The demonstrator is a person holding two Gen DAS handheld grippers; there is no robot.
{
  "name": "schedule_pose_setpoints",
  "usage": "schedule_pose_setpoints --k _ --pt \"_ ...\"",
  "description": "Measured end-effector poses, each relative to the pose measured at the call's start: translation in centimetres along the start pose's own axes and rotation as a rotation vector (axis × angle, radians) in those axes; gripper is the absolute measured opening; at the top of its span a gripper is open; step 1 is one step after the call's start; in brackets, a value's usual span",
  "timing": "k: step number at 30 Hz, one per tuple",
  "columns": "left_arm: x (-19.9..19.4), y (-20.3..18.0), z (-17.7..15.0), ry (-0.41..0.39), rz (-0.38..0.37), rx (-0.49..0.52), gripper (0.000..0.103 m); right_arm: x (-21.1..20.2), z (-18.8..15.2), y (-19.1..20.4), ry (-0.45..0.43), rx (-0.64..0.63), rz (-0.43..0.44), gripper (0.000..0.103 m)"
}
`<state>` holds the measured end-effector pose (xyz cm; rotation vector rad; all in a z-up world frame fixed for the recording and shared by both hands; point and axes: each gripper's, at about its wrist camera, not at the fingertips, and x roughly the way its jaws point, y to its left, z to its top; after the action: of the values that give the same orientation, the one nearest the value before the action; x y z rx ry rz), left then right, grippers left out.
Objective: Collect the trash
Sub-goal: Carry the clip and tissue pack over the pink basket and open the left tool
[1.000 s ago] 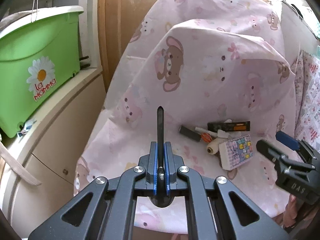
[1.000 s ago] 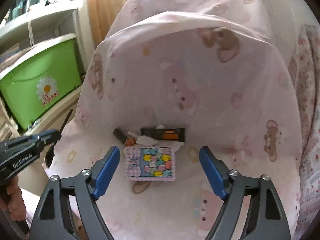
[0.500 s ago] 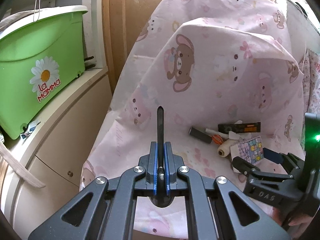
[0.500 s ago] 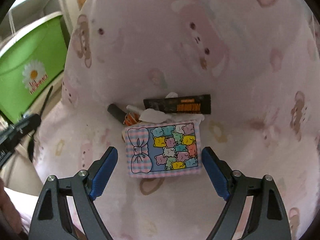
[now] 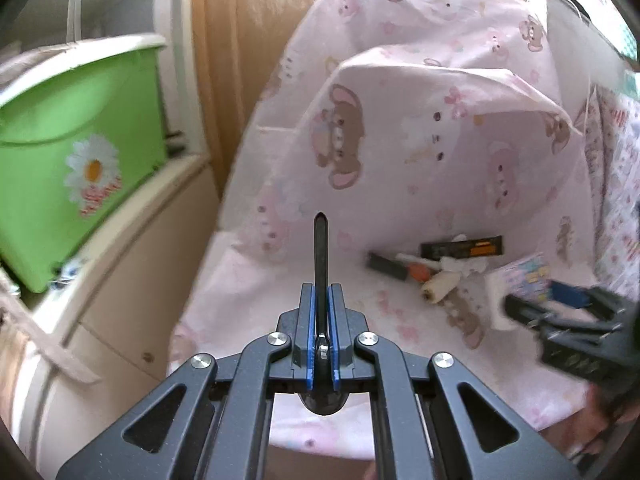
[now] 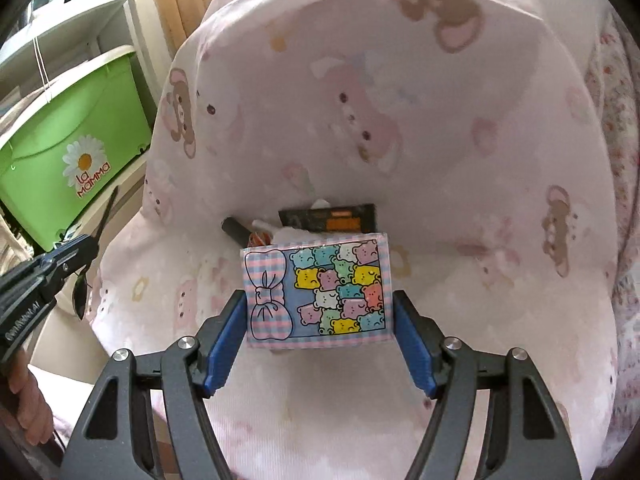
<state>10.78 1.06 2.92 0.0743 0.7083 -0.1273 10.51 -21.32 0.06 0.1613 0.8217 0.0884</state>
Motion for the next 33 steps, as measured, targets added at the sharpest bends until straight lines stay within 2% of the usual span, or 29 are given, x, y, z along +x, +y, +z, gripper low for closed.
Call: schedule_pose_setpoints --k 1,5,9,13,15,20,23,27,30,32,33 --pt "-0.3 0.2 -0.4 0.006 0.003 -0.010 0.006 -0.7 -0.2 -0.1 -0.003 0.008 -0.001 0.073" --pt "-2.1 1.4 -2.1 0.042 -0.085 -0.108 0.006 -3.8 -1.0 0.4 -0.042 -0.003 0.001 0.073" --pt "-4.2 0.6 -3.7 0.039 -0.106 -0.091 0.006 -7.1 -3.1 1.0 -0.068 -0.001 0.013 0.073" --pt "-6.0 -1.6 -5.8 0.051 -0.121 -0.051 0.006 -8.7 -5.9 2.1 -0.014 -0.035 0.045 0.073" --pt "-7.1 -2.3 -6.7 0.038 -0.100 -0.055 0.006 -9.4 -7.2 2.6 0.013 -0.050 0.060 0.073" --pt "-9.0 -3.5 -8.4 0.028 -0.119 -0.027 0.006 -11.5 -9.8 3.0 0.027 -0.048 0.078 0.073" --pt "-8.4 -4.6 -9.8 0.111 -0.180 0.016 0.006 -12.1 -11.7 2.7 0.059 -0.037 0.079 0.073" --pt "-5.5 -6.6 -12.3 0.285 -0.177 0.085 0.006 -11.1 -13.7 2.0 0.124 -0.034 0.025 0.073" --pt "-3.8 -7.1 -13.7 0.404 -0.218 0.063 0.006 -9.0 -14.4 1.2 0.201 -0.011 0.038 0.073" --pt "-2.7 -7.6 -14.5 0.467 -0.242 0.072 0.006 -7.4 -15.1 1.0 0.279 0.002 0.041 0.073" --pt "-2.2 -7.8 -14.9 0.489 -0.253 0.079 0.006 -7.2 -15.3 0.9 0.291 0.010 0.050 0.073"
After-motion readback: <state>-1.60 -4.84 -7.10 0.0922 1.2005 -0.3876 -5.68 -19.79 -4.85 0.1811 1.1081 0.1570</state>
